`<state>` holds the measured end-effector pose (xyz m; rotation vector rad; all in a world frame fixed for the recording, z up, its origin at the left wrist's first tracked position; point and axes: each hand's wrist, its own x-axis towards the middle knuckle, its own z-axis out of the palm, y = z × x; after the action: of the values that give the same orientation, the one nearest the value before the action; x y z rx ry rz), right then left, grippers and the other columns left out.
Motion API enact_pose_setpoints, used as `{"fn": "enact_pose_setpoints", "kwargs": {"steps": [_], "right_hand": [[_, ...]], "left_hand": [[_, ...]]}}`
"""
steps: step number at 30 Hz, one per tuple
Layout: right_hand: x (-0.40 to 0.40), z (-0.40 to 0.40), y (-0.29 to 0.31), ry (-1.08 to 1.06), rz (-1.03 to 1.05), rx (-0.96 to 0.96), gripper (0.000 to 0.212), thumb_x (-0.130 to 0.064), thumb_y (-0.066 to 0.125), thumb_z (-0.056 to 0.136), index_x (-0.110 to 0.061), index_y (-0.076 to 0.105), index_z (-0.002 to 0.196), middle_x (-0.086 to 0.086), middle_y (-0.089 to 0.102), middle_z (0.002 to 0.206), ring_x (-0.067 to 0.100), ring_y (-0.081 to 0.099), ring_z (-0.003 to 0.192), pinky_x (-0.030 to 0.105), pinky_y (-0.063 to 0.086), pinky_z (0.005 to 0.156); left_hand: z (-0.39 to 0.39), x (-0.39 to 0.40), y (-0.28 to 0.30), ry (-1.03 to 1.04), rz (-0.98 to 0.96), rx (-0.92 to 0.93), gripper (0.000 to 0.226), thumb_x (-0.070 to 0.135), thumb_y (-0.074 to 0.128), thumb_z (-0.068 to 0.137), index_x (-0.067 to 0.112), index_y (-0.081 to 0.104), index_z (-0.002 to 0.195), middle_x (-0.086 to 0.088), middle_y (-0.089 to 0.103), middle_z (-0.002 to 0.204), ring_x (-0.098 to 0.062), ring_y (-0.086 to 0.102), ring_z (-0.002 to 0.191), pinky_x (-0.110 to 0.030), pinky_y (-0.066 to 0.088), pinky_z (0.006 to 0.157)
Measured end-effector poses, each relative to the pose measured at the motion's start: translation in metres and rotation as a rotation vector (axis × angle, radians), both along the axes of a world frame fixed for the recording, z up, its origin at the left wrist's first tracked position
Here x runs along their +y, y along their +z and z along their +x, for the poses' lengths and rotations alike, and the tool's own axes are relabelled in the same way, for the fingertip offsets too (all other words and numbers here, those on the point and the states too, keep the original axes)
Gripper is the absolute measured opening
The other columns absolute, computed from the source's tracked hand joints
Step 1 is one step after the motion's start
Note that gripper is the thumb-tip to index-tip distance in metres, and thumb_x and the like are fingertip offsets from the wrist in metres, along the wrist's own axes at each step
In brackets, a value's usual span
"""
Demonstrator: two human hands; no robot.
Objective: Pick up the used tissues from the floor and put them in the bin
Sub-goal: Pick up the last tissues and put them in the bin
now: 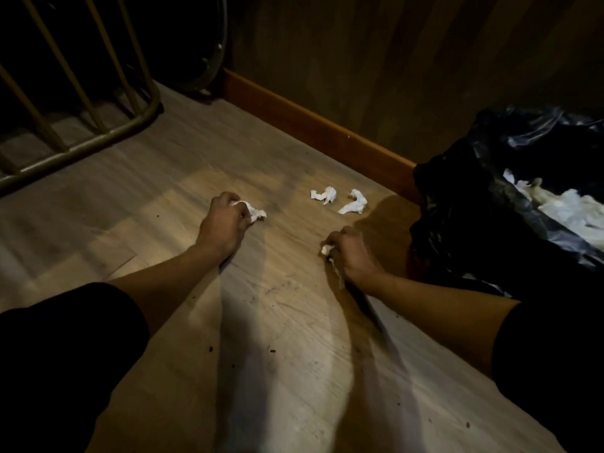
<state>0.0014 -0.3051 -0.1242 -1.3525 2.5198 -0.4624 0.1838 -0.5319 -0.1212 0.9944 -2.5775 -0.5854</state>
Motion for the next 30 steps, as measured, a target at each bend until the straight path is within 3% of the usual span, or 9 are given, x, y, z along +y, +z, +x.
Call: {"fn": "enact_pose_setpoints", "kwargs": {"steps": [5, 9, 12, 16, 20, 22, 24, 26, 30], "right_hand": [[-0.029, -0.041, 0.003, -0.345, -0.011, 0.047, 0.020, -0.011, 0.063, 0.094, -0.012, 0.069, 0.113, 0.012, 0.035, 0.158, 0.032, 0.042, 0.138, 0.042, 0.045, 0.108], [-0.045, -0.062, 0.000, -0.420, -0.028, -0.097, 0.009, -0.015, 0.066, 0.093, -0.016, 0.067, 0.102, 0.010, 0.062, 0.133, 0.027, 0.063, 0.112, 0.028, 0.051, 0.085], [-0.049, -0.065, -0.003, -0.333, 0.005, -0.097, 0.009, -0.020, 0.061, 0.096, -0.014, 0.063, 0.102, 0.012, 0.066, 0.121, 0.029, 0.064, 0.103, 0.037, 0.055, 0.087], [-0.044, -0.062, -0.009, -0.324, -0.046, 0.004, 0.018, -0.002, 0.055, 0.092, -0.009, 0.066, 0.105, 0.016, 0.065, 0.118, 0.030, 0.064, 0.100, 0.038, 0.057, 0.083], [-0.026, -0.045, -0.017, -0.355, -0.155, -0.005, 0.020, 0.000, 0.054, 0.094, -0.003, 0.069, 0.106, 0.014, 0.067, 0.102, 0.019, 0.066, 0.081, 0.013, 0.048, 0.058], [-0.019, -0.039, -0.020, -0.368, -0.221, -0.038, 0.017, -0.004, 0.053, 0.096, -0.008, 0.069, 0.096, 0.010, 0.065, 0.095, 0.015, 0.063, 0.070, 0.023, 0.058, 0.060], [-0.012, -0.030, -0.022, -0.368, -0.241, -0.060, 0.018, -0.005, 0.052, 0.095, -0.011, 0.068, 0.089, 0.004, 0.065, 0.092, 0.017, 0.066, 0.076, 0.036, 0.059, 0.065], [-0.006, -0.019, -0.017, -0.366, -0.266, -0.066, 0.020, -0.006, 0.051, 0.095, -0.013, 0.069, 0.097, -0.001, 0.066, 0.099, 0.016, 0.066, 0.089, 0.026, 0.048, 0.074], [-0.003, -0.013, -0.019, -0.370, -0.211, -0.060, 0.022, -0.012, 0.048, 0.097, -0.016, 0.069, 0.100, 0.004, 0.068, 0.099, 0.020, 0.064, 0.085, 0.034, 0.054, 0.076]], "left_hand": [[-0.015, 0.006, -0.003, -0.067, -0.026, -0.035, 0.015, 0.012, 0.063, 0.088, 0.001, 0.071, 0.085, -0.024, 0.067, 0.110, -0.039, 0.062, 0.105, -0.036, 0.046, 0.087], [-0.026, 0.002, -0.008, -0.068, -0.054, -0.108, 0.010, 0.012, 0.062, 0.085, 0.006, 0.063, 0.093, -0.021, 0.068, 0.095, -0.041, 0.064, 0.090, -0.039, 0.050, 0.076], [-0.042, -0.003, -0.008, -0.035, 0.009, -0.207, 0.029, 0.012, 0.065, 0.084, 0.004, 0.051, 0.109, -0.021, 0.067, 0.104, -0.043, 0.063, 0.098, -0.041, 0.050, 0.079], [-0.062, -0.012, -0.007, -0.042, 0.026, -0.298, 0.025, 0.018, 0.065, 0.087, 0.004, 0.065, 0.107, -0.023, 0.067, 0.113, -0.041, 0.061, 0.108, -0.037, 0.048, 0.085], [-0.103, 0.004, 0.006, -0.103, 0.050, -0.137, 0.018, 0.017, 0.065, 0.086, 0.007, 0.071, 0.100, -0.022, 0.070, 0.105, -0.038, 0.065, 0.100, -0.036, 0.048, 0.078], [-0.134, 0.020, 0.012, -0.146, 0.076, -0.073, 0.014, 0.020, 0.073, 0.081, 0.011, 0.073, 0.092, -0.017, 0.070, 0.104, -0.033, 0.065, 0.093, -0.031, 0.045, 0.069], [-0.167, 0.035, 0.010, -0.198, 0.090, -0.044, 0.017, 0.021, 0.079, 0.076, 0.015, 0.073, 0.091, -0.015, 0.061, 0.124, -0.031, 0.060, 0.111, -0.031, 0.049, 0.079], [-0.194, 0.045, 0.001, -0.287, 0.038, -0.149, 0.027, 0.014, 0.076, 0.079, 0.011, 0.070, 0.106, -0.011, 0.036, 0.154, -0.031, 0.035, 0.141, -0.039, 0.044, 0.104], [-0.204, 0.056, -0.022, -0.429, -0.098, -0.364, 0.054, 0.006, 0.064, 0.086, 0.004, 0.046, 0.137, -0.016, 0.023, 0.161, -0.033, 0.022, 0.149, -0.049, 0.021, 0.120]]}}
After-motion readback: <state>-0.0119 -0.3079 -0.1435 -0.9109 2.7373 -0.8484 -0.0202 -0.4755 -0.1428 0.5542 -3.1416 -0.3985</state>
